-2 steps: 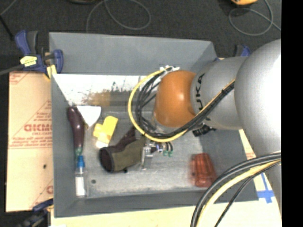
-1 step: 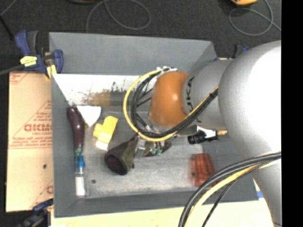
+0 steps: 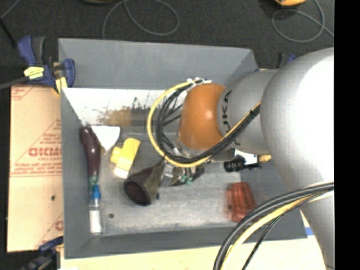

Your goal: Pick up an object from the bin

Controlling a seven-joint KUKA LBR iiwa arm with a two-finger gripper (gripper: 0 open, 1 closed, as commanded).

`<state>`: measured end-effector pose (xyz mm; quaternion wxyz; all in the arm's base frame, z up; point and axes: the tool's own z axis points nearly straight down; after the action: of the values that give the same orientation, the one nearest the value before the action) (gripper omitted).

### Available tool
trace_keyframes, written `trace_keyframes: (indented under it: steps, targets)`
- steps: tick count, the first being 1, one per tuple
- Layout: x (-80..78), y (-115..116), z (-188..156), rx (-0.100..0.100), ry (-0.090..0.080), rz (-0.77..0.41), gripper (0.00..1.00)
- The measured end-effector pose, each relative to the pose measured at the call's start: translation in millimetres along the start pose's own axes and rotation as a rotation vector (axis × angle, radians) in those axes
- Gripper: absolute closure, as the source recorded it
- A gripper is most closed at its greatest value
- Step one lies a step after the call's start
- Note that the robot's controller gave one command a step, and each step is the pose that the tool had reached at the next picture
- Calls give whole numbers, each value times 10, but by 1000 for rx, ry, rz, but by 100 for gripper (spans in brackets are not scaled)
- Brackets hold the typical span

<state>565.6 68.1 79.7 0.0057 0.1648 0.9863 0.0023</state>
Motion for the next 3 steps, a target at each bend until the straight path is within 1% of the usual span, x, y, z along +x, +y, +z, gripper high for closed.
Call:
trace_keyframes:
  steps: [1,2,3]
  targets:
    - [-27,11,-36,0,0,18,100]
    - [-76,14,-160,-1,-5,13,100]
    - [-27,25,-552,-2,-5,101,100]
